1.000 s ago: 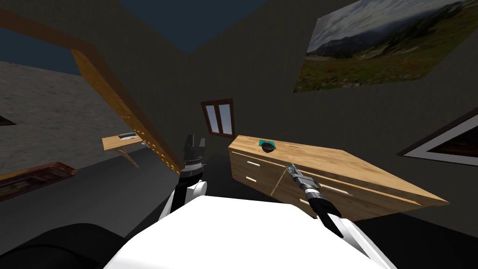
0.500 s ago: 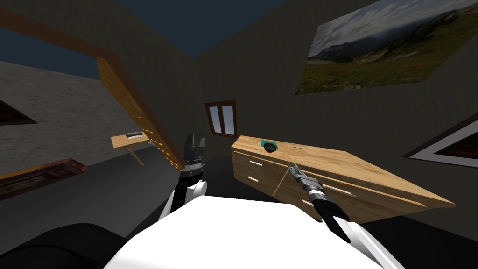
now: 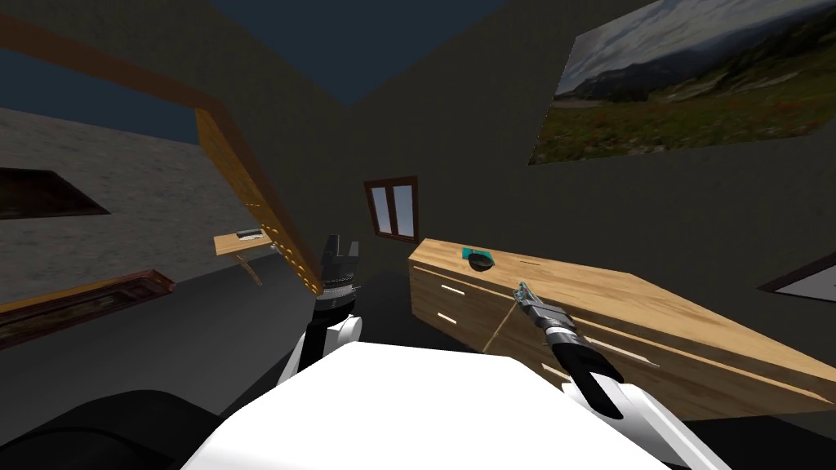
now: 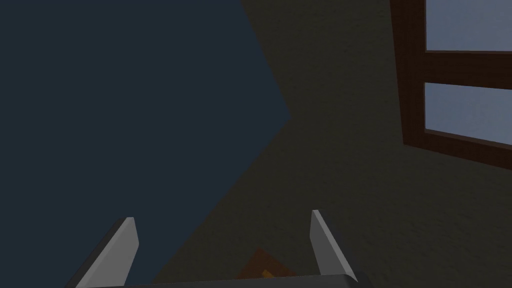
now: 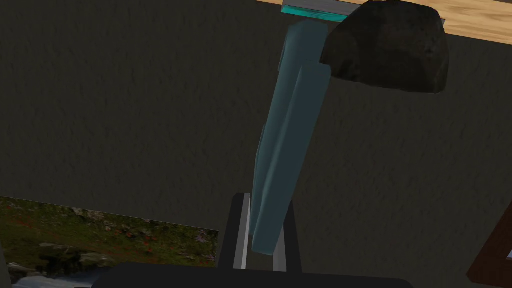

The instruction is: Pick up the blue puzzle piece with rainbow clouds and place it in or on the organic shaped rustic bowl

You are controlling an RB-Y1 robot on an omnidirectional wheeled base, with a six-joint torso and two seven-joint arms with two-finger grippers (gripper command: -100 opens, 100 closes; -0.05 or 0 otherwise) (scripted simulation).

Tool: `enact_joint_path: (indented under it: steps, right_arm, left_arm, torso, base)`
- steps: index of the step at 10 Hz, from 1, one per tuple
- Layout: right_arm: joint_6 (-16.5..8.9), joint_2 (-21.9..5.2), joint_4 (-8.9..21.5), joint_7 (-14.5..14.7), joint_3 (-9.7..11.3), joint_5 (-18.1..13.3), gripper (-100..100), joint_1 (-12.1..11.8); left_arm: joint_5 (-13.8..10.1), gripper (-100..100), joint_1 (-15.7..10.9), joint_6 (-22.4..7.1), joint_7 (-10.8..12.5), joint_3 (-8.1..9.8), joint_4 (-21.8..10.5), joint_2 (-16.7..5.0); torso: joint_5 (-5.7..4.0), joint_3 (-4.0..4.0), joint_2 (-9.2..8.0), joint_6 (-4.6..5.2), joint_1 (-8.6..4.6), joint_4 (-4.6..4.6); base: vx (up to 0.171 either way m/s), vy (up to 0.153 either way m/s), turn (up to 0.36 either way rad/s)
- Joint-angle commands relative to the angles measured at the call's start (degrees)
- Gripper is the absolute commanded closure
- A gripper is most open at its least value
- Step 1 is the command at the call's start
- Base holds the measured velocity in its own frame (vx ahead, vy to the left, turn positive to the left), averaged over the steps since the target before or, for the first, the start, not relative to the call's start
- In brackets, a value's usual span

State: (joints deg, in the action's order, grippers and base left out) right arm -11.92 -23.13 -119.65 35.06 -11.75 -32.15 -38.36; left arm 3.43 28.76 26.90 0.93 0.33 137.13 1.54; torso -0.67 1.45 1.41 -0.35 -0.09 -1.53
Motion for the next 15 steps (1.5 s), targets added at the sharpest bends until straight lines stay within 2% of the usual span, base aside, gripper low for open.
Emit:
enact_joint_path:
  steps: [1, 9, 13, 14, 15]
  right_arm:
    - [-2.4, -1.8, -2.0, -1.2, -0.7, 1.4, 100, 0.0]
    - [-12.7, -8.1, -10.2, -6.2, -3.8, 7.3, 100, 1.7]
    - [-16.5, -10.4, -13.4, -8.2, -5.0, 9.6, 100, 2.3]
    - [-15.7, -9.9, -12.6, -7.7, -4.8, 9.1, 100, 2.3]
    - [-15.8, -10.0, -12.8, -7.8, -4.9, 9.1, -100, 2.3]
  left_arm:
    - [0.0, 0, 0.0, 0.0, 0.0, 0.00, 0.0, 0.0]
    - [0.0, 0, 0.0, 0.0, 0.0, 0.00, 0.0, 0.0]
    - [0.0, 0, 0.0, 0.0, 0.0, 0.00, 0.0, 0.0]
    - [0.0, 0, 0.0, 0.0, 0.0, 0.00, 0.0, 0.0]
    - [0.0, 0, 0.0, 0.0, 0.0, 0.00, 0.0, 0.0]
  torso:
    - [0.00, 0.00, 0.00, 0.00, 0.00, 0.00]
    - [0.04, 0.03, 0.09, -0.02, 0.06, 0.04]
    - [0.01, -0.08, -0.10, -0.01, 0.11, 0.08]
    - [0.01, -0.12, -0.16, -0.01, 0.12, 0.10]
    - [-0.04, -0.20, -0.31, 0.04, 0.06, 0.11]
  base:
    - [0.104, 0.026, 0.118]
    - [0.126, 0.005, 0.097]
    - [0.092, 0.010, 0.066]
    - [0.036, 0.002, 0.022]
    - [0.008, 0.001, -0.001]
